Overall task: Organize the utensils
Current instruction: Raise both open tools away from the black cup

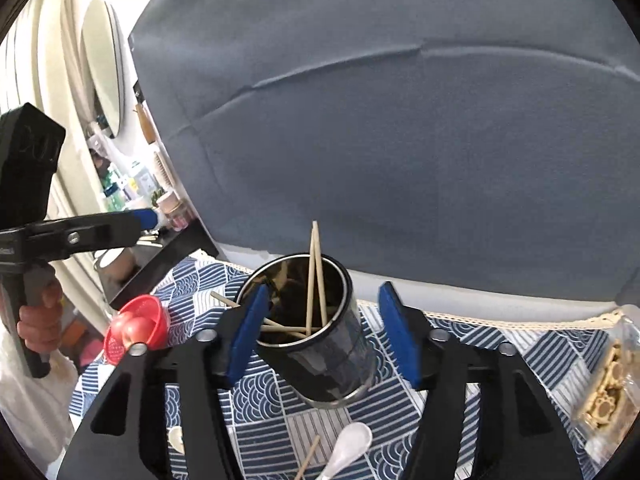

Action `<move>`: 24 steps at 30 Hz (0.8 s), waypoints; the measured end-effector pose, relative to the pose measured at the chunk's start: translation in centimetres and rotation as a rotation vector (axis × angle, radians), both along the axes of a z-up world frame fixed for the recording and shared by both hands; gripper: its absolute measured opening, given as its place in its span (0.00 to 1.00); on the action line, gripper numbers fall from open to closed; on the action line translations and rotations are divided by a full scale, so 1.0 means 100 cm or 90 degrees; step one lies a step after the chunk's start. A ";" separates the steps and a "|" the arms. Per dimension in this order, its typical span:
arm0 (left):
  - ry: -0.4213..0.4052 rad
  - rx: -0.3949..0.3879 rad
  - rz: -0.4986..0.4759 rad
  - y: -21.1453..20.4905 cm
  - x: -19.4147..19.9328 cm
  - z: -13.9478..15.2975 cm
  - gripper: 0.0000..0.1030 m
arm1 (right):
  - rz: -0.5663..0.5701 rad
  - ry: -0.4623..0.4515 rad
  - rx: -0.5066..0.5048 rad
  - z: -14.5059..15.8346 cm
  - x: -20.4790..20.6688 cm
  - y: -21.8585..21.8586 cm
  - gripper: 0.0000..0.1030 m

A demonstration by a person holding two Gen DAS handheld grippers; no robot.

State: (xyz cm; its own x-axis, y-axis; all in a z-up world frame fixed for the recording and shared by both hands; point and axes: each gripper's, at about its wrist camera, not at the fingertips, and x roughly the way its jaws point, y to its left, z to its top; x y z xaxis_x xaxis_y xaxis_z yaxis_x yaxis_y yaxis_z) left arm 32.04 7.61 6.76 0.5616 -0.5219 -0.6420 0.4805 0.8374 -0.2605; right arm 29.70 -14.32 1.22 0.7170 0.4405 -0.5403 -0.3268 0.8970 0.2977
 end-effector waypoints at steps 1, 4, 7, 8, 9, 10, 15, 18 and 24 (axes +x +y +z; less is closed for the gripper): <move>0.002 0.002 0.004 0.000 -0.002 0.000 0.87 | 0.000 0.003 0.001 0.001 -0.003 -0.002 0.66; 0.005 0.017 0.018 0.000 -0.011 0.001 0.90 | -0.004 0.007 -0.001 0.004 -0.012 -0.004 0.75; 0.004 0.021 0.025 0.002 -0.023 0.001 0.94 | -0.013 0.015 -0.008 0.006 -0.022 -0.005 0.83; 0.006 0.020 0.030 0.004 -0.026 0.002 0.94 | -0.013 0.017 -0.010 0.007 -0.025 -0.005 0.83; 0.007 0.020 0.034 0.005 -0.031 0.003 0.94 | -0.015 0.018 -0.011 0.008 -0.028 -0.006 0.83; 0.008 0.020 0.036 0.006 -0.033 0.002 0.94 | -0.018 0.021 -0.014 0.008 -0.032 -0.007 0.84; 0.017 0.024 0.054 0.010 -0.058 -0.003 0.94 | -0.022 0.036 -0.019 0.009 -0.049 -0.009 0.85; 0.025 0.024 0.065 0.014 -0.074 -0.008 0.94 | -0.020 0.044 -0.025 0.006 -0.062 -0.011 0.85; 0.041 0.025 0.092 0.020 -0.107 -0.023 0.94 | -0.004 0.057 -0.042 0.002 -0.088 -0.009 0.85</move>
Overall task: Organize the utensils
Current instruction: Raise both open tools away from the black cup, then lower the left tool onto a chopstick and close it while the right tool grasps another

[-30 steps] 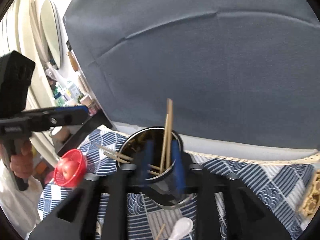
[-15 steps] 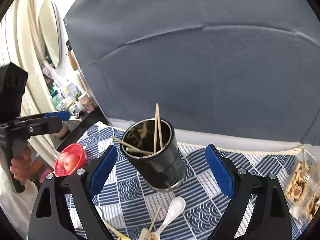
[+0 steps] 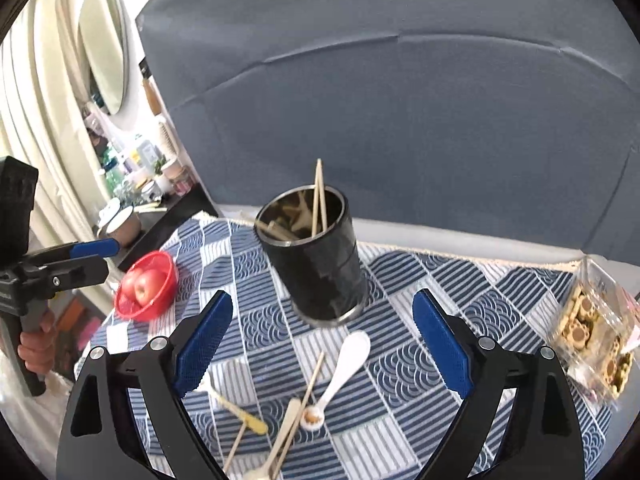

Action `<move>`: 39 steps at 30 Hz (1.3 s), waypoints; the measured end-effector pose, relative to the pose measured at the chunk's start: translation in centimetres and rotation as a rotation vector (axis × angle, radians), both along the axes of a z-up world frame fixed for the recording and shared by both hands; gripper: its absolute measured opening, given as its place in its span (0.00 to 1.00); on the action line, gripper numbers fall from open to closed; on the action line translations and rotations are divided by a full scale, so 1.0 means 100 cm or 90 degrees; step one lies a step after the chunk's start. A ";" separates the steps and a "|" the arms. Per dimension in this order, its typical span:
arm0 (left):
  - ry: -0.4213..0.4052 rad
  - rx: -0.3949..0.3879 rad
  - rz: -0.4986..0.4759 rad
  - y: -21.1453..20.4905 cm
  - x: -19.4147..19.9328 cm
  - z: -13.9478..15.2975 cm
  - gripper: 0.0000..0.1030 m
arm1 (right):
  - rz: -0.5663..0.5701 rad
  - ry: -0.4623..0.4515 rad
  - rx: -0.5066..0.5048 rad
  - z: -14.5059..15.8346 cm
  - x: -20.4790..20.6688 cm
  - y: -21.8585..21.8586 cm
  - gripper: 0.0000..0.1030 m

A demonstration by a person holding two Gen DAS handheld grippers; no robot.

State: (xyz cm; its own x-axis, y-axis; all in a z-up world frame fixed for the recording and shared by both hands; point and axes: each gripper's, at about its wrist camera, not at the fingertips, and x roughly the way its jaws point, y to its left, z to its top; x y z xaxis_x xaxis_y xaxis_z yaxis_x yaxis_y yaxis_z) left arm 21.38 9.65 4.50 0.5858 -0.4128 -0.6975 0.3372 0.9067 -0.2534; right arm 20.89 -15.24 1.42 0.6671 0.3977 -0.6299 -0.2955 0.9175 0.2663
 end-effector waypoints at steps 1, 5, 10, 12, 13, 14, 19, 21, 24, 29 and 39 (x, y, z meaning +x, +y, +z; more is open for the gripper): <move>0.001 0.003 0.003 0.000 -0.004 -0.002 0.94 | 0.004 0.002 -0.003 -0.001 -0.006 0.001 0.85; 0.004 0.032 0.013 -0.002 -0.028 -0.014 0.94 | 0.015 0.010 -0.018 -0.006 -0.024 0.003 0.85; 0.012 0.058 0.012 -0.005 -0.053 -0.031 0.94 | 0.027 0.031 -0.039 -0.019 -0.041 0.008 0.85; 0.018 0.068 0.009 -0.006 -0.063 -0.041 0.94 | 0.034 0.044 -0.047 -0.027 -0.047 0.009 0.85; 0.020 0.068 0.007 -0.006 -0.066 -0.044 0.94 | 0.035 0.054 -0.055 -0.033 -0.050 0.011 0.85; 0.024 0.070 0.005 -0.006 -0.069 -0.049 0.94 | 0.037 0.060 -0.059 -0.038 -0.052 0.012 0.85; 0.042 0.080 -0.018 -0.009 -0.083 -0.075 0.94 | 0.051 0.100 -0.079 -0.064 -0.057 0.021 0.85; 0.055 0.076 -0.030 -0.010 -0.088 -0.088 0.94 | 0.055 0.110 -0.081 -0.071 -0.058 0.023 0.85; 0.071 0.077 -0.040 -0.012 -0.093 -0.102 0.94 | 0.064 0.124 -0.091 -0.084 -0.060 0.029 0.85; 0.105 0.078 -0.043 -0.011 -0.100 -0.128 0.94 | 0.069 0.146 -0.105 -0.104 -0.061 0.039 0.84; 0.151 0.124 -0.011 -0.014 -0.109 -0.172 0.94 | 0.063 0.199 -0.142 -0.143 -0.056 0.053 0.84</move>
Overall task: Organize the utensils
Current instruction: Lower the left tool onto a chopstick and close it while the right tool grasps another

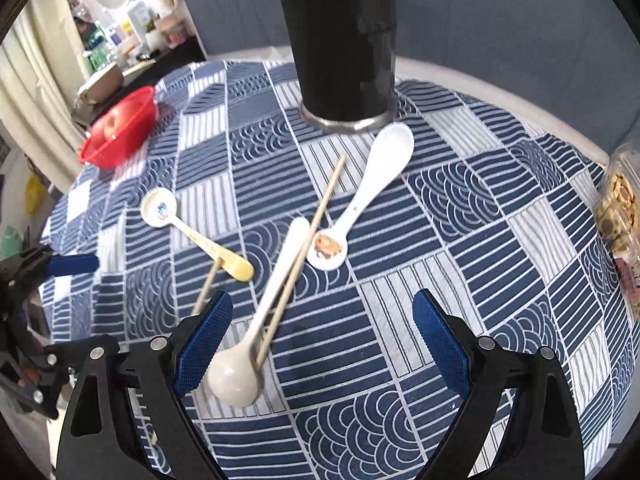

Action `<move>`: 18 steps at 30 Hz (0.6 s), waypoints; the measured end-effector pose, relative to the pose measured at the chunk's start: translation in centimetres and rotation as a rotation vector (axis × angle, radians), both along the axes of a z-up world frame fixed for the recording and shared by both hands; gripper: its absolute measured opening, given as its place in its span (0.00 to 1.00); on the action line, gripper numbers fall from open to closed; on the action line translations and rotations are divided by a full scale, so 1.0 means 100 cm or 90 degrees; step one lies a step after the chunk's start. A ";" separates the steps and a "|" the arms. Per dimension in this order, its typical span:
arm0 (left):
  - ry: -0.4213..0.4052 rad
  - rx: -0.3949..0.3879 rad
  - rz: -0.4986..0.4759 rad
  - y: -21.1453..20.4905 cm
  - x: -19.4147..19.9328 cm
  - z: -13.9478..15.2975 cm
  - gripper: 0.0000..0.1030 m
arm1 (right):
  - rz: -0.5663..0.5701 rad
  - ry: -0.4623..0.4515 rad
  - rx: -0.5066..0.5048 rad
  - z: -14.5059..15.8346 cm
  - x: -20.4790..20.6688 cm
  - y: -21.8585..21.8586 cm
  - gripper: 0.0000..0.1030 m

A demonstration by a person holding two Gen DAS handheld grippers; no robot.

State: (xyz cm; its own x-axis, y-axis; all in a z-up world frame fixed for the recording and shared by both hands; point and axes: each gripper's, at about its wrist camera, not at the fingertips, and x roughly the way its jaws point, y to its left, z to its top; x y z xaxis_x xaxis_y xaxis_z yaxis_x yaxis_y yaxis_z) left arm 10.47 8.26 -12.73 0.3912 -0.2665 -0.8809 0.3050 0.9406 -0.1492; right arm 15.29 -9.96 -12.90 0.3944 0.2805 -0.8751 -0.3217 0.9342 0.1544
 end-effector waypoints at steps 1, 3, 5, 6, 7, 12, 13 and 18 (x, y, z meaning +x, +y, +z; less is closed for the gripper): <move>0.001 0.009 -0.002 -0.003 -0.002 -0.004 0.94 | -0.002 0.005 -0.004 -0.004 0.002 0.001 0.84; 0.010 0.015 -0.007 -0.006 -0.003 -0.008 0.94 | -0.007 0.013 -0.006 -0.008 0.004 0.001 0.84; 0.012 0.023 -0.011 -0.011 -0.005 -0.013 0.94 | -0.011 0.022 -0.010 -0.012 0.007 0.001 0.83; 0.014 0.026 -0.015 -0.014 -0.005 -0.016 0.94 | -0.013 0.024 -0.015 -0.015 0.008 0.002 0.83; 0.018 0.030 -0.018 -0.016 -0.005 -0.019 0.94 | -0.013 0.026 -0.018 -0.017 0.009 0.003 0.83; 0.035 0.050 -0.026 -0.025 -0.006 -0.034 0.94 | -0.022 0.043 -0.036 -0.029 0.015 0.006 0.78; 0.038 0.057 -0.027 -0.027 -0.006 -0.038 0.94 | -0.024 0.045 -0.039 -0.031 0.017 0.007 0.78; 0.031 0.110 -0.014 -0.031 -0.003 -0.050 0.94 | -0.029 0.049 -0.064 -0.037 0.022 0.014 0.77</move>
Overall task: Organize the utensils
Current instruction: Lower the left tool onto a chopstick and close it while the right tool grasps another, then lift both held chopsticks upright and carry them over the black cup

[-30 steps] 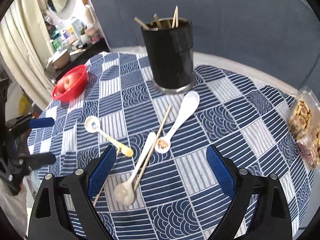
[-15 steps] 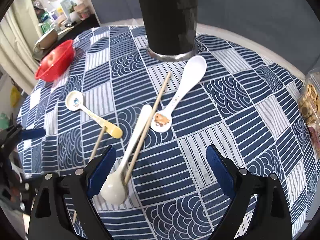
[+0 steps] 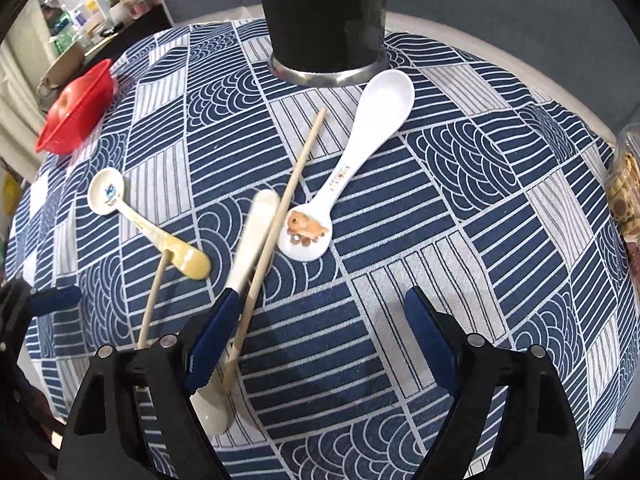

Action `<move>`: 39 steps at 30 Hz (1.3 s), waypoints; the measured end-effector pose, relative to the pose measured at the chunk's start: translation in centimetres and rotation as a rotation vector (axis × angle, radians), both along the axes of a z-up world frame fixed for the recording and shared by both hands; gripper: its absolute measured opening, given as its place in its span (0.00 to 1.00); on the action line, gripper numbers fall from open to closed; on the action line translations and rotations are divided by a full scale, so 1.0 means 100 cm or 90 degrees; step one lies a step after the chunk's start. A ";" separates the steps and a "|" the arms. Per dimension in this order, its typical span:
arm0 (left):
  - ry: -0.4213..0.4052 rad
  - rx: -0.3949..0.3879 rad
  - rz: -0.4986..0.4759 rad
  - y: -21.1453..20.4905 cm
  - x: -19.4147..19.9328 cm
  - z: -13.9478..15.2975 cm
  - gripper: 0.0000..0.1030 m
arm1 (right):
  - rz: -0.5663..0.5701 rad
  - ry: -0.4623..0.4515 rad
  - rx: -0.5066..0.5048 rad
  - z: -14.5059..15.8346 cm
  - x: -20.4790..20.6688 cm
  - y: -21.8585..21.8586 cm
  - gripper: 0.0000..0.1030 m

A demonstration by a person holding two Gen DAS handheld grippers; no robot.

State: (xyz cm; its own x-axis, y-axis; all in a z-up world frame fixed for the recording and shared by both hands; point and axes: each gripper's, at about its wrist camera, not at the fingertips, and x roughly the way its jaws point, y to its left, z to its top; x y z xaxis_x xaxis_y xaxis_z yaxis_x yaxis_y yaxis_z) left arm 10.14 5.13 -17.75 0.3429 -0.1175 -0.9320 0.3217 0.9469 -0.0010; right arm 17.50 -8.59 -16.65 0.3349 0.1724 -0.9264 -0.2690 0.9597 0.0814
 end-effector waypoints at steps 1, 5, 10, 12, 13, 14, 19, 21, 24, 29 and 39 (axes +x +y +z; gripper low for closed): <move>-0.012 0.009 0.001 -0.001 -0.001 0.000 0.95 | 0.001 0.000 -0.008 0.000 0.001 0.002 0.77; -0.031 0.002 0.002 0.000 0.001 0.000 0.96 | -0.004 0.003 -0.021 0.000 0.002 0.005 0.72; -0.029 0.004 0.005 -0.001 0.002 -0.001 0.96 | 0.009 0.004 -0.010 0.007 -0.007 0.008 0.33; -0.018 0.007 0.011 -0.002 0.003 -0.001 0.96 | 0.014 0.013 -0.003 0.008 -0.010 0.007 0.07; -0.011 0.010 0.014 -0.002 0.004 -0.001 0.96 | 0.014 0.014 0.002 0.007 -0.011 0.005 0.05; -0.003 0.012 0.016 -0.003 0.006 -0.001 0.96 | 0.012 0.017 0.007 0.007 -0.013 0.003 0.05; -0.002 0.010 0.013 0.000 -0.001 0.003 0.77 | 0.000 0.054 0.046 0.006 -0.021 -0.008 0.05; -0.004 0.007 0.011 0.004 -0.005 0.009 0.51 | -0.002 0.063 0.061 0.005 -0.026 -0.013 0.05; 0.010 0.004 0.013 0.012 -0.010 0.013 0.15 | -0.015 0.079 0.102 0.006 -0.037 -0.024 0.05; 0.035 -0.015 0.029 0.027 -0.019 0.013 0.05 | -0.034 0.086 0.156 0.015 -0.047 -0.037 0.05; 0.046 -0.037 0.047 0.046 -0.035 0.024 0.05 | -0.052 0.066 0.233 0.045 -0.063 -0.061 0.05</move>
